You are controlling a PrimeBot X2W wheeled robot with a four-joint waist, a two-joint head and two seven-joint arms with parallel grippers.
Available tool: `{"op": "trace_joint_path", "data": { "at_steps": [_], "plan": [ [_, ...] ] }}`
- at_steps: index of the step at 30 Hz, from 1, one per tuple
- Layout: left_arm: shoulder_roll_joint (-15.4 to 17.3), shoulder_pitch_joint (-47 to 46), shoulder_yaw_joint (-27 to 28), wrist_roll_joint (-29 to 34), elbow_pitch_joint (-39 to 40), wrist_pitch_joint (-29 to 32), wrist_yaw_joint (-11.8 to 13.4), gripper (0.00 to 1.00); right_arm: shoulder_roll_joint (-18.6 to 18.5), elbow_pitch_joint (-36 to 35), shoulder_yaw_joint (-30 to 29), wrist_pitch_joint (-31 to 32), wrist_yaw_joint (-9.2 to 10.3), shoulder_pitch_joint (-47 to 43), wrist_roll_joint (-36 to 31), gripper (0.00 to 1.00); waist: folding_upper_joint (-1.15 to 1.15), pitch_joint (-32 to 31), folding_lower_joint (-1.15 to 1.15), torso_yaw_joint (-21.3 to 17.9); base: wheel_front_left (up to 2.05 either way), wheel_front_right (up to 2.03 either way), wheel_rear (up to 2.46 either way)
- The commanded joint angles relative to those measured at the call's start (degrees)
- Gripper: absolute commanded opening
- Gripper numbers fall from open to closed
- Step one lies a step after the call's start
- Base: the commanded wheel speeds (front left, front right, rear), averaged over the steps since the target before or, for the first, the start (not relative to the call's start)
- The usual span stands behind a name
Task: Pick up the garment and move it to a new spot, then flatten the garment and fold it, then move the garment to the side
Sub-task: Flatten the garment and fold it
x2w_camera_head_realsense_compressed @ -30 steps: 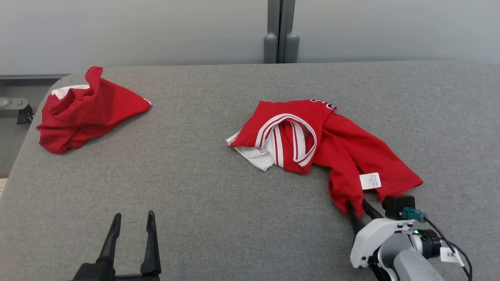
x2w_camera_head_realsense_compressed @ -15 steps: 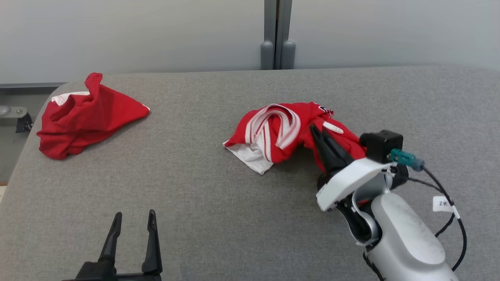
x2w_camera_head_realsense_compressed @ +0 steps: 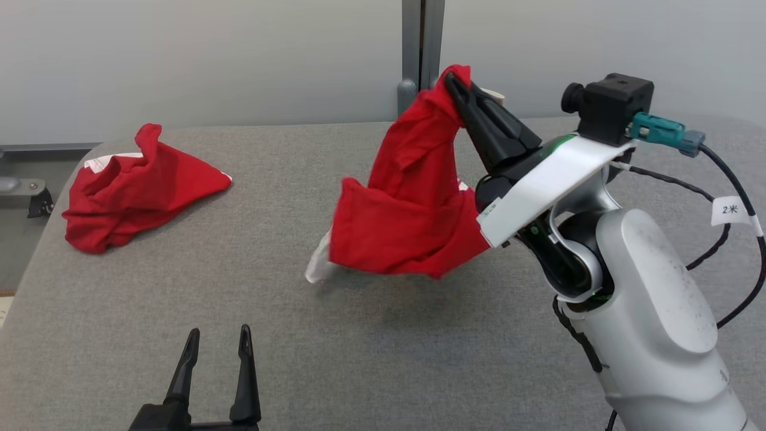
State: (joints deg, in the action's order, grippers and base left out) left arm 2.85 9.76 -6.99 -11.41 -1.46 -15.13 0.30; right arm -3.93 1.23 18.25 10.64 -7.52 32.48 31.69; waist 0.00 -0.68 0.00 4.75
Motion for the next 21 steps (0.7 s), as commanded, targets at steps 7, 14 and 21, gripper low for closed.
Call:
{"op": "trace_joint_path", "data": {
  "at_steps": [7,14,21],
  "plan": [
    [0.08,-0.38,-0.33,-1.00,0.10,-0.03,1.01,1.00,0.48,0.88,3.96,3.14,0.06,-2.61,0.17,0.00,0.00,-0.31,0.00,1.50,0.00,0.00,0.00],
    [0.08,-0.75,-0.92,-1.12,-0.15,-0.03,1.06,1.00,0.86,5.73,10.19,3.16,0.05,-6.47,0.76,0.00,0.00,-0.03,0.00,2.78,0.00,0.00,0.00],
    [0.09,-1.79,-1.48,-1.11,-0.80,-0.03,0.81,1.00,0.95,11.18,19.33,-3.23,0.04,-5.47,3.33,0.14,0.00,0.52,0.00,4.10,0.00,0.00,0.00]
  ]
}}
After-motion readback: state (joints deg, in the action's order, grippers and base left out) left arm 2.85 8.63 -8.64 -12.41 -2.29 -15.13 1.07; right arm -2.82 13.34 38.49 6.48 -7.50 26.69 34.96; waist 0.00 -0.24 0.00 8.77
